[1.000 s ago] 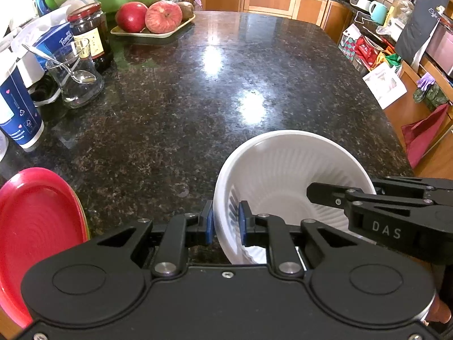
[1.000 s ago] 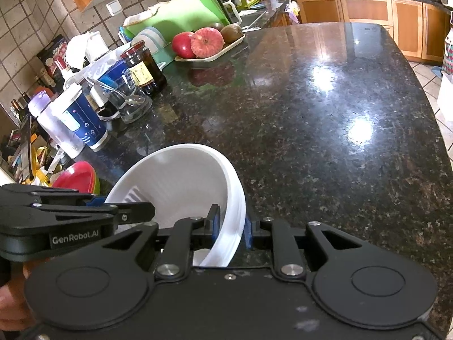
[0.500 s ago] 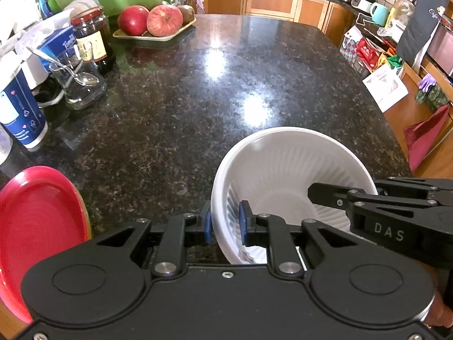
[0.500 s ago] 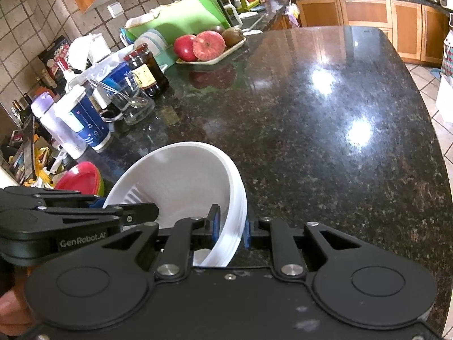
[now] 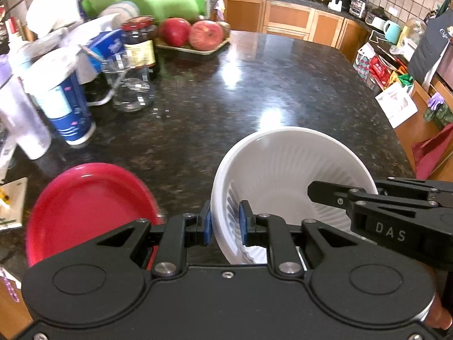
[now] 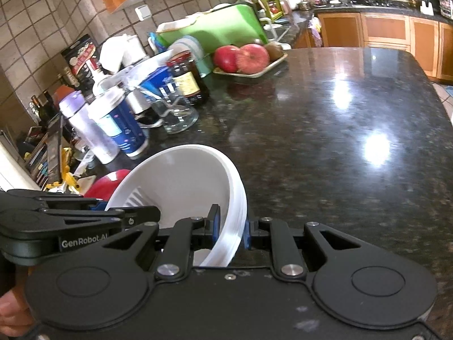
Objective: Organize plates and bowls
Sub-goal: 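Lower the nested white bowls onto the red plate stack with the left tool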
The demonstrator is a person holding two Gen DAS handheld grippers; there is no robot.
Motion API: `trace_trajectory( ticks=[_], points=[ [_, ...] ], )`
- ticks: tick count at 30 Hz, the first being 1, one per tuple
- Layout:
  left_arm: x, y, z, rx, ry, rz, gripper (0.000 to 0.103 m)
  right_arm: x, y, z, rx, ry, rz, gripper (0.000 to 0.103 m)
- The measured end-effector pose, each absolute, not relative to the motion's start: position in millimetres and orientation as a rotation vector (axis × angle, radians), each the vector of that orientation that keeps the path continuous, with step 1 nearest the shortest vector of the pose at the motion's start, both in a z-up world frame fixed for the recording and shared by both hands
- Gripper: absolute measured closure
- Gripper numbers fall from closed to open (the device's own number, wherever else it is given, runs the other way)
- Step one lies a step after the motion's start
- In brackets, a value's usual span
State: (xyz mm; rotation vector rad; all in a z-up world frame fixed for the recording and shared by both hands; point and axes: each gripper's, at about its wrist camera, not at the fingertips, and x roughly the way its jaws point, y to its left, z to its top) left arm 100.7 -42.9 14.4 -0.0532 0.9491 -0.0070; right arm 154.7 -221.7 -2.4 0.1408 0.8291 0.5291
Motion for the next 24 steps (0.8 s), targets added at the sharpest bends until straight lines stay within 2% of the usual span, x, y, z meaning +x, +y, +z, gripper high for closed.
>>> trace_trajectory(
  ticks=[13, 24],
  points=[
    [72.8, 65.2, 19.6, -0.001, 0.934, -0.031, 0.078, 122.0, -94.5, -1.4, 0.156, 0.822, 0.506, 0.085],
    [72.3, 113.9, 5.8, 0.030, 0.962, -0.101, 0.078, 104.1, -36.5, -20.1, 0.184, 0.860, 0.397, 0.085]
  ],
)
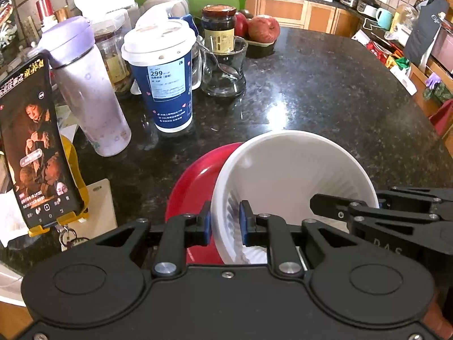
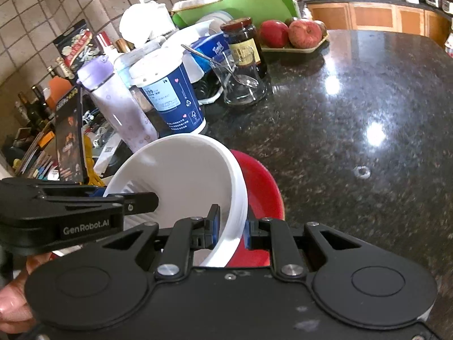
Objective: Organize plates and bowls
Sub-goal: 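Lower the nested white bowls onto the red plate stack with the left tool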
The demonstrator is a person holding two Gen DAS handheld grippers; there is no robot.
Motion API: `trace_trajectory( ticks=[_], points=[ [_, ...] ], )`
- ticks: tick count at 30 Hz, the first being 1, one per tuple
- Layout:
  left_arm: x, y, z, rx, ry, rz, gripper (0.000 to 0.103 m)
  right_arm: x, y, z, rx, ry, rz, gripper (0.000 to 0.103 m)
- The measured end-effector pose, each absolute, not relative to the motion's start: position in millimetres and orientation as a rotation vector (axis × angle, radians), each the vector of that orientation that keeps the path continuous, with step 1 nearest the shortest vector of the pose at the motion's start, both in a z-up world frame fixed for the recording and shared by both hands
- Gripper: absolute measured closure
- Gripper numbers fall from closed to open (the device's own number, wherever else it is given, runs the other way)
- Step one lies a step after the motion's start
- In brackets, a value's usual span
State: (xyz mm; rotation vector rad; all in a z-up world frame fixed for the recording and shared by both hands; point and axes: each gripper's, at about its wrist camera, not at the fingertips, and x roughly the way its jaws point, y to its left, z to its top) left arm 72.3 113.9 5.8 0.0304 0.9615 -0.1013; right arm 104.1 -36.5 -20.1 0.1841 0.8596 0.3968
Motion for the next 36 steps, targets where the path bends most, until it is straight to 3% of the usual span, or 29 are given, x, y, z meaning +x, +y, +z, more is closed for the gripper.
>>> trace_trajectory(
  ticks=[26, 28, 36],
  points=[
    [90.4, 131.2, 2.3, 0.007, 0.962, -0.136, 0.076, 125.1, -29.4, -26.6, 0.203, 0.891, 0.368, 0.083],
    [90.9, 131.0, 1.9, 0.007, 0.970, -0.134, 0.071, 124.7, -29.9, -25.4, 0.201, 0.888, 0.367, 0.081],
    [87.1, 136.7, 3.9, -0.018, 0.969, -0.134, 0.071, 121.5, -31.3, -16.4, 0.193, 0.860, 0.388, 0.073]
  ],
)
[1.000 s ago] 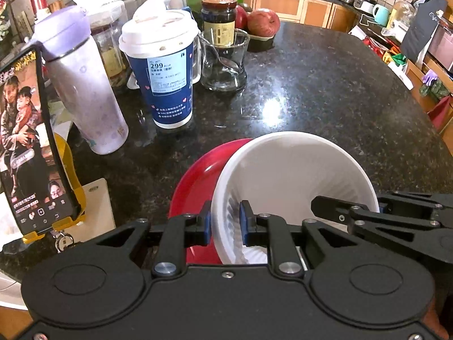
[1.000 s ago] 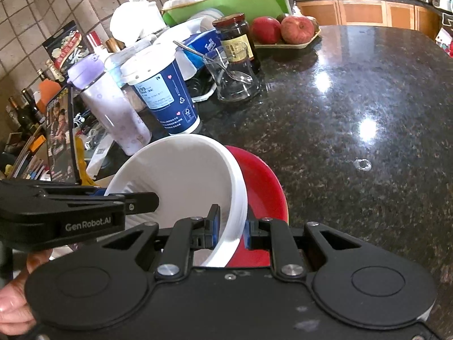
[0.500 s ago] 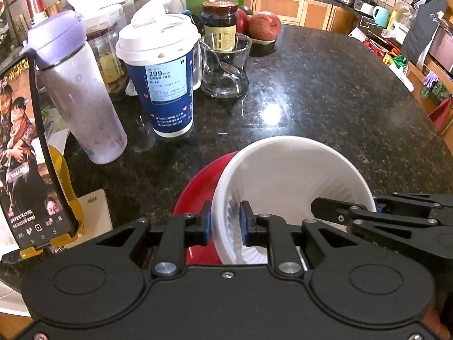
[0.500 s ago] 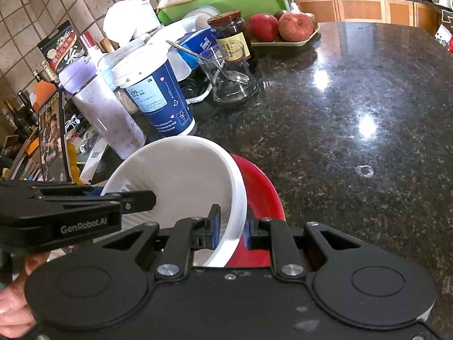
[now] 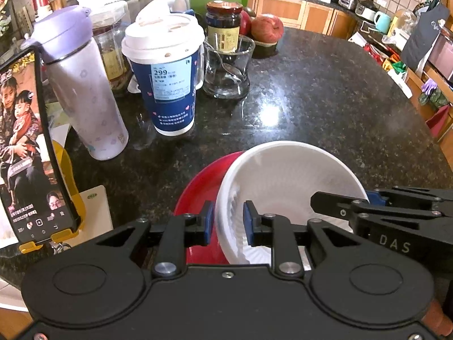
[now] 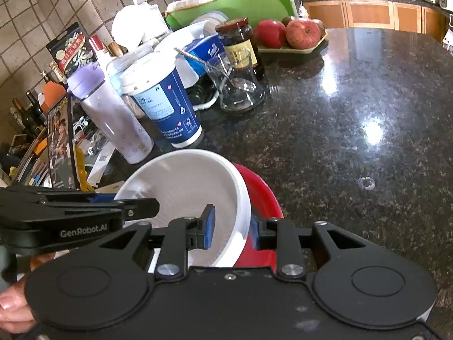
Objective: Organize plates and bowls
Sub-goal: 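Lower the nested white bowls onto the red plate stack with the left tool, then open the left tool and withdraw it from the bowls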
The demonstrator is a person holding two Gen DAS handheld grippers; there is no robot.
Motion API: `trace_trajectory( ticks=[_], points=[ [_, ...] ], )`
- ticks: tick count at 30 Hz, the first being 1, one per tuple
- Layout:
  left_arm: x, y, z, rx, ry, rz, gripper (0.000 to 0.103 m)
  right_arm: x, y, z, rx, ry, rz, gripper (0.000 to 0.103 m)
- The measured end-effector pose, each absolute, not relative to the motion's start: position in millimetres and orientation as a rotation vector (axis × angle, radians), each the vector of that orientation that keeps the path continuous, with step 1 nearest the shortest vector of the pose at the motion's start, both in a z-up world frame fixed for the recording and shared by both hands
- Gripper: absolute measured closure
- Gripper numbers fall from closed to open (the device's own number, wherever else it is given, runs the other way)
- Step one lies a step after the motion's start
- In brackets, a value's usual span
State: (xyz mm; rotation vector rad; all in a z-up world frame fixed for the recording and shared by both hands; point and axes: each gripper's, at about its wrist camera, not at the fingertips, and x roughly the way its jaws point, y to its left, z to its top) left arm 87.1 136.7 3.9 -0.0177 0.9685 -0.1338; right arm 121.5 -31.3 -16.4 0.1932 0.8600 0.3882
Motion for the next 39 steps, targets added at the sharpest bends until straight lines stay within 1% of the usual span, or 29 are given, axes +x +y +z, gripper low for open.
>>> trace_trajectory(
  ticks=[8, 9, 11, 17, 18, 19, 22, 28, 30, 32, 33, 34, 35, 38, 39],
  points=[
    [77.2, 144.2, 20.7, -0.021, 0.900, -0.116, 0.068, 114.8, -37.0, -2.1, 0.190, 0.795, 0.353, 0.071],
    [75.4, 145.3, 22.7, -0.018, 0.887, -0.110, 0.067, 112.6, -37.6, 0.4, 0.187, 0.784, 0.344, 0.071],
    [71.8, 147.6, 26.4, -0.012, 0.860, -0.103, 0.052, 107.1, -39.0, 5.6, 0.180, 0.757, 0.324, 0.070],
    [56.8, 151.6, 36.9, 0.022, 0.763, -0.095, 0.051, 78.2, -36.4, 21.1, 0.128, 0.632, 0.244, 0.059],
    [54.8, 152.0, 38.0, 0.023, 0.755, -0.098, 0.050, 73.4, -35.4, 22.8, 0.118, 0.614, 0.233, 0.054],
    [53.6, 152.2, 38.9, 0.025, 0.750, -0.104, 0.049, 66.4, -34.0, 24.5, 0.107, 0.591, 0.219, 0.051],
    [50.9, 152.5, 38.8, 0.035, 0.746, -0.127, 0.044, 50.2, -30.2, 26.4, 0.088, 0.553, 0.177, 0.045],
    [39.5, 147.6, 33.8, 0.060, 0.756, -0.168, 0.043, 29.4, -28.1, 20.7, 0.079, 0.557, 0.121, 0.045],
    [35.1, 145.5, 32.0, 0.060, 0.757, -0.161, 0.041, 23.8, -29.1, 18.3, 0.073, 0.558, 0.102, 0.045],
    [30.8, 144.0, 30.8, 0.048, 0.752, -0.168, 0.037, 15.8, -30.8, 16.6, 0.056, 0.538, 0.077, 0.044],
    [27.9, 143.3, 30.6, 0.044, 0.747, -0.167, 0.036, 10.9, -31.8, 16.1, 0.046, 0.516, 0.057, 0.042],
    [25.7, 142.0, 30.8, 0.041, 0.741, -0.161, 0.034, 7.4, -32.9, 15.3, 0.040, 0.498, 0.040, 0.038],
    [22.9, 141.3, 31.2, 0.036, 0.731, -0.158, 0.030, 3.3, -34.7, 14.7, 0.036, 0.481, 0.026, 0.036],
    [15.8, 139.6, 32.3, 0.014, 0.704, -0.152, 0.027, -5.7, -42.4, 13.8, 0.060, 0.462, 0.024, 0.029],
    [13.1, 137.9, 32.6, 0.012, 0.697, -0.147, 0.026, -7.7, -45.0, 13.5, 0.079, 0.459, 0.027, 0.023]
  ],
)
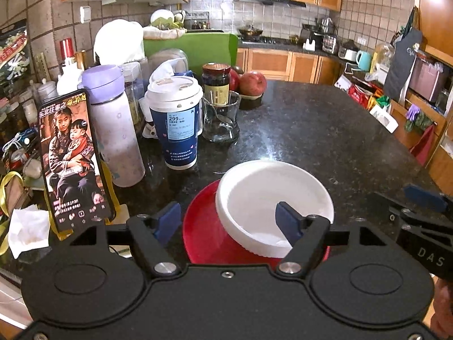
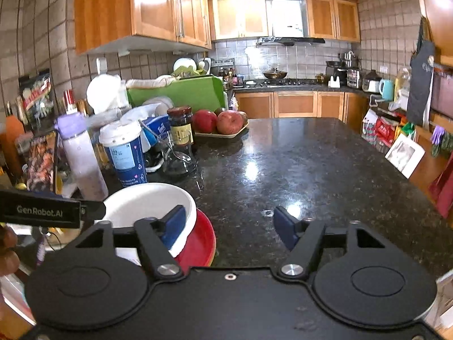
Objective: Organize plates and bowls
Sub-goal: 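Open the left tool and withdraw it from the bowls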
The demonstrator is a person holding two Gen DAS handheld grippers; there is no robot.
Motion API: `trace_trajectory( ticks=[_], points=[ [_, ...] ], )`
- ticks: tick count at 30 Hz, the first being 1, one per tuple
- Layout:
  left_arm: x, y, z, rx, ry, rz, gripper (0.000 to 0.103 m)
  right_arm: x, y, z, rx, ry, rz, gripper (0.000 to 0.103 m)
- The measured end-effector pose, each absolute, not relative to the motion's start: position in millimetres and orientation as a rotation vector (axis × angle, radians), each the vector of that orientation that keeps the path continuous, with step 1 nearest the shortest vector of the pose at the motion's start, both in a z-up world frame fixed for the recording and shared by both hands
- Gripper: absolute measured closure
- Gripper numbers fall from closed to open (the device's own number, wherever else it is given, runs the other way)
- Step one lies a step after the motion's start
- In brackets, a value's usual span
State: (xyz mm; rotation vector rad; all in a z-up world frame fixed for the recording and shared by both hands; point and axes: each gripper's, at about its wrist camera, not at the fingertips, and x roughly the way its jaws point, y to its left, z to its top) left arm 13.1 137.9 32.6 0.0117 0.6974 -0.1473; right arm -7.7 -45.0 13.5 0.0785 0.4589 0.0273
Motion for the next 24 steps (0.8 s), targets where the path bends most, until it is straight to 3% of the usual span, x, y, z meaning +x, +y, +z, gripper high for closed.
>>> trace_trajectory(
  ticks=[2, 24],
  points=[
    [8.9, 133.7, 32.3, 0.013, 0.686, -0.120, 0.021, -13.2, -50.3, 11.8, 0.094, 0.462, 0.026, 0.022],
    [-43.0, 98.6, 14.5, 0.050, 0.697, -0.049, 0.021, -80.9, -46.2, 1.6, -0.017, 0.439, -0.013, 0.019]
  ],
)
